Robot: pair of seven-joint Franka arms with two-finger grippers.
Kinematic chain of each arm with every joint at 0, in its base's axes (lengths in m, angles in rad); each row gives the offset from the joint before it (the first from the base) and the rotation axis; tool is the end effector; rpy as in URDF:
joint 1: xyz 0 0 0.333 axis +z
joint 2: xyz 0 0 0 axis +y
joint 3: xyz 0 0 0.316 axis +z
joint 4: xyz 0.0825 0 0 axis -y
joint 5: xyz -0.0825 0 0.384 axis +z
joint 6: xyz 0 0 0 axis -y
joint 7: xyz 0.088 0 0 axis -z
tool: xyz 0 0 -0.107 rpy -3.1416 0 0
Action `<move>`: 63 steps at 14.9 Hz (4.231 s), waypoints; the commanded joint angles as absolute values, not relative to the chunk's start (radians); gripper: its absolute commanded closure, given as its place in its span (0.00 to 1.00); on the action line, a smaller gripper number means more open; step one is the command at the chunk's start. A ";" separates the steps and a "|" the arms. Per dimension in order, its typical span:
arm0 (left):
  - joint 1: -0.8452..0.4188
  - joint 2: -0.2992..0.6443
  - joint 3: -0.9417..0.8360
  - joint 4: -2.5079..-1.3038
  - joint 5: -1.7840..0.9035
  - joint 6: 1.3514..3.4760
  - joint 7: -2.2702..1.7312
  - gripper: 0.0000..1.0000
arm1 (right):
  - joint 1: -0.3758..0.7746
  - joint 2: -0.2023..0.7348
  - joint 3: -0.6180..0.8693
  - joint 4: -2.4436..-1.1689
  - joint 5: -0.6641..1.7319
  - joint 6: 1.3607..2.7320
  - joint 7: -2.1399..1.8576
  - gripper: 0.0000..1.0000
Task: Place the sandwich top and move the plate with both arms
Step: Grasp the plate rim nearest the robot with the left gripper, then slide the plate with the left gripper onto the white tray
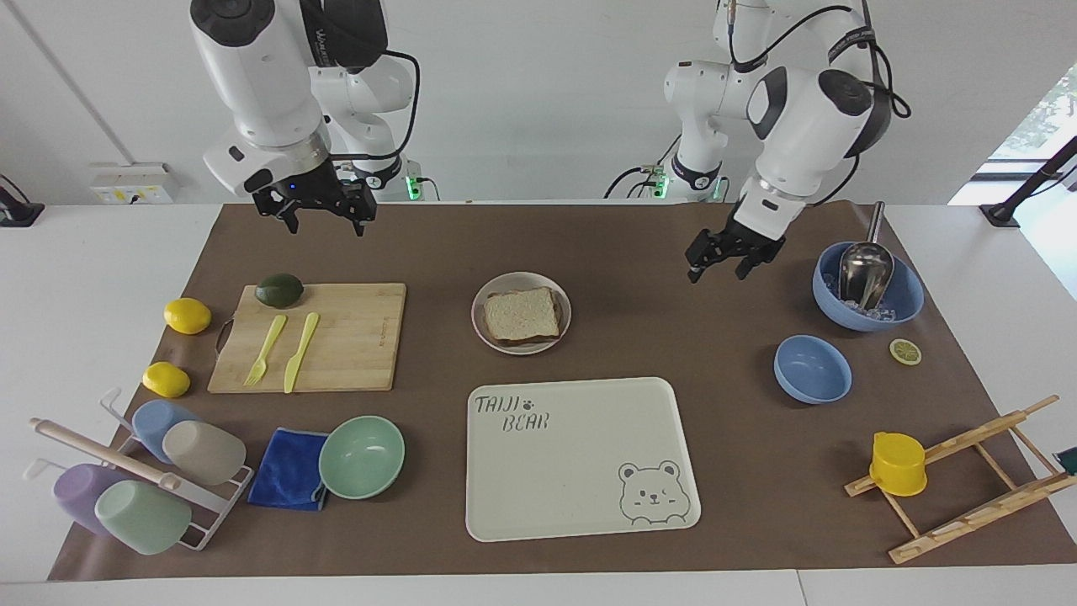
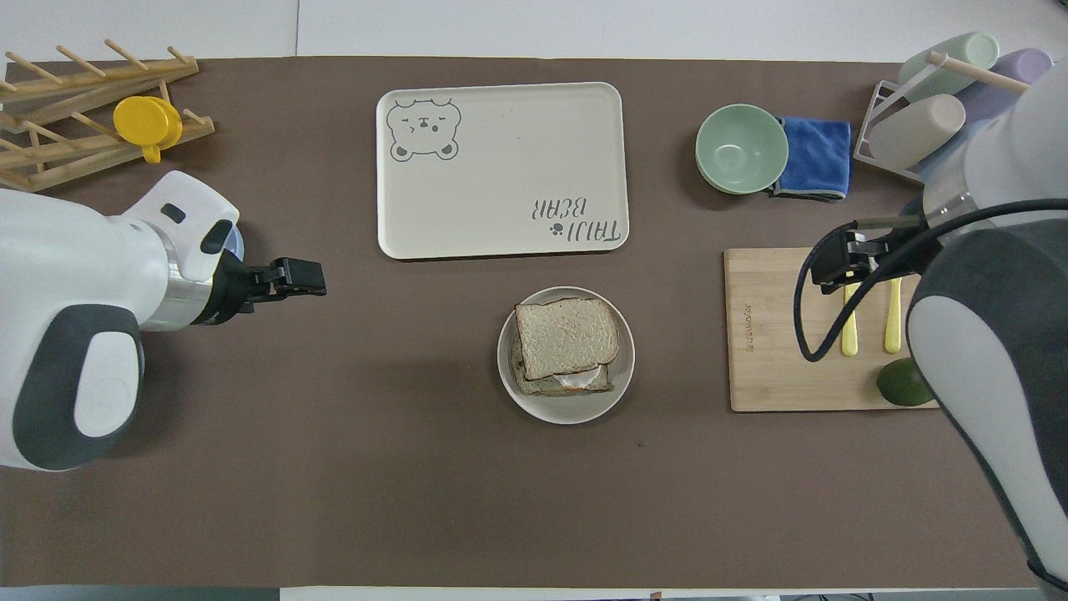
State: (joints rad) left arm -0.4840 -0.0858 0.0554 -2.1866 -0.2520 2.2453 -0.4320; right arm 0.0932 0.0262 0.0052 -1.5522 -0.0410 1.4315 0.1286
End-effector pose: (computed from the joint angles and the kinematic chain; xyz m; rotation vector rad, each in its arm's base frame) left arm 0.4803 -0.2269 0.4395 2.8804 0.2124 0.0602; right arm 0.5446 0.0489 0.6077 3.0763 -0.0506 -0.2178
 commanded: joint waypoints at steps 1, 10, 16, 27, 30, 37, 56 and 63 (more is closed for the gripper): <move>-0.554 -0.061 0.074 -2.268 -0.339 2.392 -0.449 0.00 | 0.101 0.015 -0.070 -1.571 0.058 1.437 0.052 0.00; -0.753 0.069 0.074 -2.344 -0.351 2.644 -0.465 0.00 | 0.075 -0.006 -0.086 -1.615 0.046 1.477 0.049 0.00; -0.753 0.103 0.074 -2.338 -0.353 2.629 -0.285 0.03 | 0.052 0.028 -0.086 -1.600 0.000 1.482 0.043 0.00; -0.781 0.172 0.074 -2.295 -0.459 2.672 -0.296 0.09 | 0.023 0.011 -0.092 -1.597 -0.003 1.477 0.041 0.00; -0.790 0.195 0.072 -2.293 -0.459 2.711 -0.319 0.20 | 0.023 0.009 -0.107 -1.595 0.000 1.476 0.038 0.00; -0.793 0.199 0.074 -2.253 -0.468 2.680 -0.325 0.47 | 0.012 0.009 -0.147 -1.595 0.037 1.523 -0.078 0.00; -0.746 0.170 0.075 -2.218 -0.503 2.565 -0.325 1.00 | 0.017 -0.006 -0.147 -1.611 0.028 1.517 0.002 0.00; -0.608 0.193 0.080 -1.967 -0.505 2.330 -0.357 1.00 | 0.017 -0.006 -0.147 -1.611 0.028 1.517 0.002 0.00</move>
